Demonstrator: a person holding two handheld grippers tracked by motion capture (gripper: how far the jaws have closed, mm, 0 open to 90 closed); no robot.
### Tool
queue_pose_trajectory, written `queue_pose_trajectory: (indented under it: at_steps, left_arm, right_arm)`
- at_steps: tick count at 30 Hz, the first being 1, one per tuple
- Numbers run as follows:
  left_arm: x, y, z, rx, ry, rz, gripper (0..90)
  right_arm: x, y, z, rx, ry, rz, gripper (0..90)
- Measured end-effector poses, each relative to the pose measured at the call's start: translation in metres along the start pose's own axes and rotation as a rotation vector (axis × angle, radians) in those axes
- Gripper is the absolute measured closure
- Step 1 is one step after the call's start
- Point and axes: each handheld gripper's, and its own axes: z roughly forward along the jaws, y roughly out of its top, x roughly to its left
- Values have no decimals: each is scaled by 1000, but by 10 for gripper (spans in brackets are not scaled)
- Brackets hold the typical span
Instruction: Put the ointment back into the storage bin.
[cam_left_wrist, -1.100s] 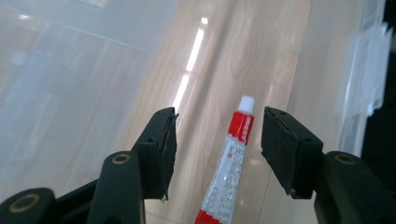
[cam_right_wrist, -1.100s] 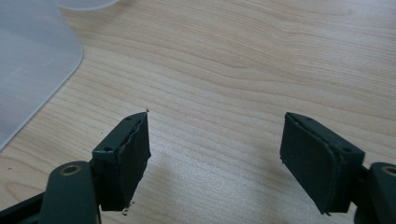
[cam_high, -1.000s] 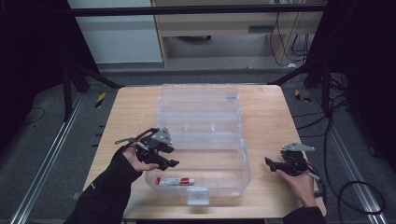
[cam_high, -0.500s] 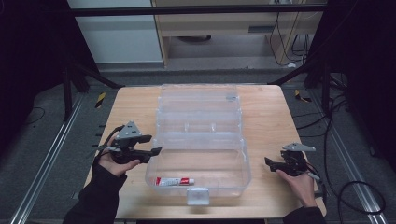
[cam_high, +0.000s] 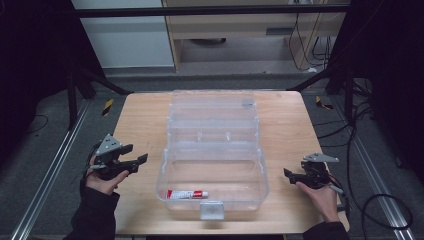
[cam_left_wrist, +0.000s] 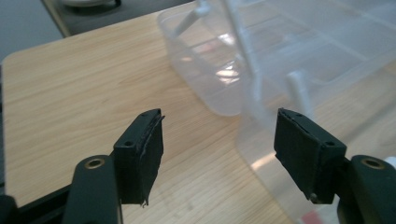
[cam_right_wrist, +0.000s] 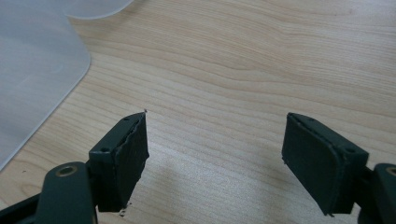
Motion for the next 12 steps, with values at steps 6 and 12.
queue_pose_trajectory:
  at_steps: [6,12]
  left_arm:
    - [15,-26,15,30,96,-75,315]
    - [21,-42,27,75,155,-112,309]
  right_arm:
    - [-1,0,-1,-3,3,3,216]
    - [-1,0,-2,-6,7,2,204]
